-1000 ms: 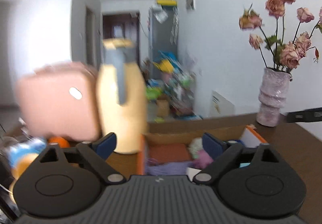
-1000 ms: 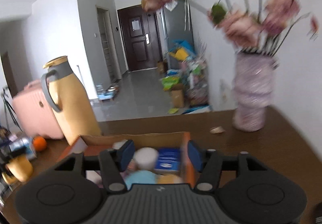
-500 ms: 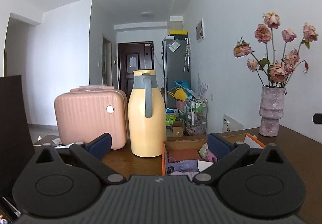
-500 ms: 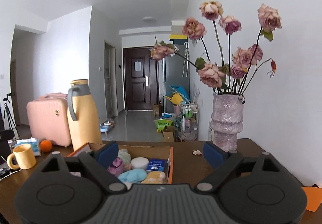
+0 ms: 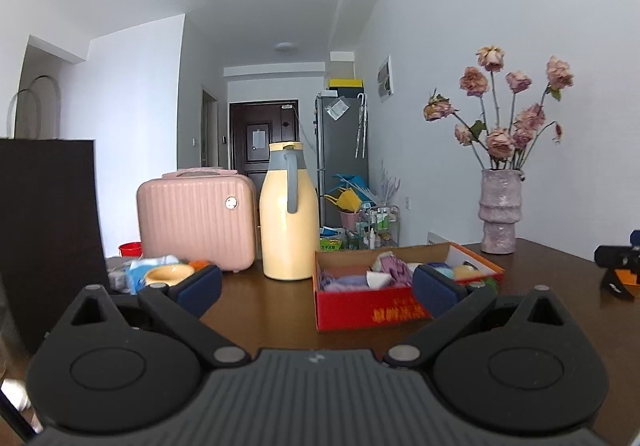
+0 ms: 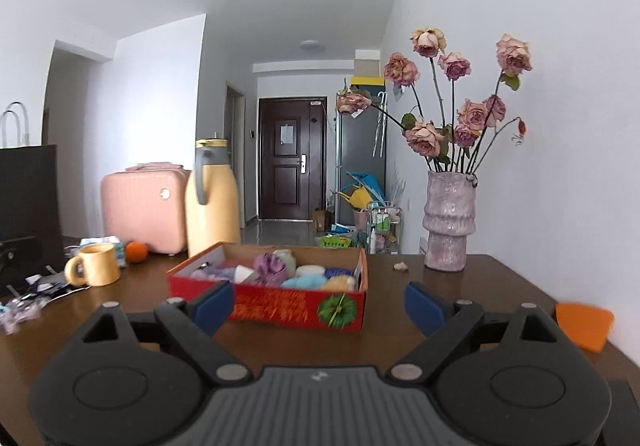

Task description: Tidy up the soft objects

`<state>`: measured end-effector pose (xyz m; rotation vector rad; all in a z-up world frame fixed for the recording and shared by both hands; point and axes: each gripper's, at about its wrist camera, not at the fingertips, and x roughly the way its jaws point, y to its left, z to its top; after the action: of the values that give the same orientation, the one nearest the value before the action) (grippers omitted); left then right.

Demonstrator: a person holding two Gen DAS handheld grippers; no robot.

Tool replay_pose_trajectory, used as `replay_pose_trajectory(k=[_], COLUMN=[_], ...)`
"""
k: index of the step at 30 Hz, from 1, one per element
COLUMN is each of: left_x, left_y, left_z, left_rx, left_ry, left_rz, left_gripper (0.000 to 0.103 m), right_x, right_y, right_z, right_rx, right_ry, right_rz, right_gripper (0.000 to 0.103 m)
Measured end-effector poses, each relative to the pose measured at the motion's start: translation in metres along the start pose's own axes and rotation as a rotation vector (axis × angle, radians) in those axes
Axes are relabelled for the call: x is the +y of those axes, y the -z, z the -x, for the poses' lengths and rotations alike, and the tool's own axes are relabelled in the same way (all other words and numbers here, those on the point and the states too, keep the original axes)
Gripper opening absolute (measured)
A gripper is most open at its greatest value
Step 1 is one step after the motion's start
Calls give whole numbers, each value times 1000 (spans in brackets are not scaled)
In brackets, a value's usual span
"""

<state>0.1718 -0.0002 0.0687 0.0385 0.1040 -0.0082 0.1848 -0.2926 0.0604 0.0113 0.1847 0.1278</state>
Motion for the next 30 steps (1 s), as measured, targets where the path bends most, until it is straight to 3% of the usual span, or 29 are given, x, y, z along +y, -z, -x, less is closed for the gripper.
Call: replay_pose_trajectory(k=[4, 6, 12, 16, 20, 30], left_x=[5, 10, 22, 24, 26, 21], left_y=[17, 24, 47, 42, 39, 42], left_z=[51, 73, 123, 126, 133, 132], left_rx=[-20, -20, 39, 47, 40, 48], left_ry=[20, -3, -74, -78, -79, -55], left_rz=[-10, 3, 17, 20, 39, 14], left_gripper=[103, 103, 103, 103, 103, 103], right_x=[16, 25, 48, 61, 72, 63], right_y=[24, 34, 68, 68, 62, 60], right_z=[48, 68, 116, 125, 126, 120], right_rx=[-3, 4, 88, 108, 74, 93], right_ry=[-3, -19, -55, -101, -65, -72], right_rz=[38, 48, -71, -69, -30, -60], right_gripper=[94, 97, 100, 101, 102, 102])
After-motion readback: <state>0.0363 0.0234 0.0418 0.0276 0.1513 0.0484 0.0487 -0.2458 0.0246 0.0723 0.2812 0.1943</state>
